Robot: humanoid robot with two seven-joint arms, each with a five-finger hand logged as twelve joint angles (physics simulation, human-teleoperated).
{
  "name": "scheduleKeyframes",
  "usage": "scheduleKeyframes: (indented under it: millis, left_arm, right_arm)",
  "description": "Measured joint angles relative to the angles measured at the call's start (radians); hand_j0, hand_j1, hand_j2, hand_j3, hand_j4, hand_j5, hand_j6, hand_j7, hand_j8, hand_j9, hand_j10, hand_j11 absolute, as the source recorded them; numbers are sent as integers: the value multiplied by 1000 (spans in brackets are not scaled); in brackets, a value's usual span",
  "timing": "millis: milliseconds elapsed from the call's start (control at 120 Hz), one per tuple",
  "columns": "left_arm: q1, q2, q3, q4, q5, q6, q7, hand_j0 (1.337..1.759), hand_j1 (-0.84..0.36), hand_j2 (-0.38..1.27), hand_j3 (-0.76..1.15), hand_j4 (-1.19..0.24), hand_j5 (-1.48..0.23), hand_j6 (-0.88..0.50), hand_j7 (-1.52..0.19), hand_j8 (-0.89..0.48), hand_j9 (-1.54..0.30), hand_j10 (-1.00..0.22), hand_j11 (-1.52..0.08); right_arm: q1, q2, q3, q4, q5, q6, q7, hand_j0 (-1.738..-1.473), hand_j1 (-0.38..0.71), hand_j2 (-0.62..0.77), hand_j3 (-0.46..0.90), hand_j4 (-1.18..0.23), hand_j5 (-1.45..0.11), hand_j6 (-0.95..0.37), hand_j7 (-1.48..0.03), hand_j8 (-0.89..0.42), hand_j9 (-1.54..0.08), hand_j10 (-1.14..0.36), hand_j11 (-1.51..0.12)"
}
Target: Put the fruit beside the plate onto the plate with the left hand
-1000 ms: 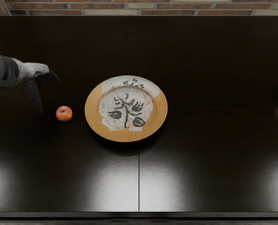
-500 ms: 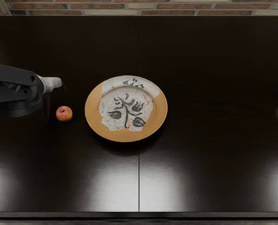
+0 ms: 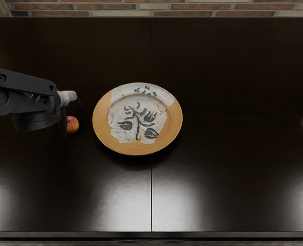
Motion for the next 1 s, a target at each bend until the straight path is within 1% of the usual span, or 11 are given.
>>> scheduleKeyframes:
  millis: [117, 350, 433, 600, 758, 892, 1000]
  left_arm:
    - [4, -3, 0, 19, 5, 34, 0, 1658, 53, 50, 0, -248, -322, -249, -322, -248, -321, -248, -321]
    - [19, -19, 0, 30, 6, 56, 0, 1658, 50, 51, 0, -251, -325, -251, -325, -251, -325, -250, -325]
    - [45, -37, 1, 33, 7, 78, 0, 1658, 48, 51, 0, -252, -327, -252, -327, -252, -327, -252, -327]
    - [54, -41, 3, 40, 7, 98, 0, 1658, 31, 54, 0, -267, -346, -267, -346, -267, -346, -266, -345]
    - [70, -48, 3, 55, 7, 102, 0, 1658, -33, 65, 0, -320, -415, -320, -415, -320, -415, -320, -415]
    - [74, -51, 4, 59, 7, 103, 0, 1658, -110, 78, 0, -384, -499, -384, -499, -384, -498, -384, -498]
    - [74, -51, 4, 63, 7, 103, 0, 1658, -168, 130, 0, -442, -579, -442, -579, -442, -579, -442, -579]
  right_arm:
    - [0, 0, 0, 0, 0, 0, 0, -1658, -310, -7, 0, -33, -43, -33, -43, -33, -43, -33, -43]
    - [0, 0, 0, 0, 0, 0, 0, -1658, -310, -7, 0, -33, -43, -33, -43, -33, -43, -33, -43]
    - [0, 0, 0, 0, 0, 0, 0, -1658, -310, -7, 0, -33, -43, -33, -43, -33, -43, -33, -43]
    - [0, 0, 0, 0, 0, 0, 0, -1658, -310, -7, 0, -33, -43, -33, -43, -33, -43, -33, -43]
    - [0, 0, 0, 0, 0, 0, 0, -1658, -310, -7, 0, -33, -43, -33, -43, -33, -43, -33, -43]
    - [0, 0, 0, 0, 0, 0, 0, -1658, -310, -7, 0, -33, -43, -33, -43, -33, -43, -33, -43]
    - [0, 0, 0, 0, 0, 0, 0, -1658, -310, -7, 0, -33, -43, -33, -43, -33, -43, -33, -43]
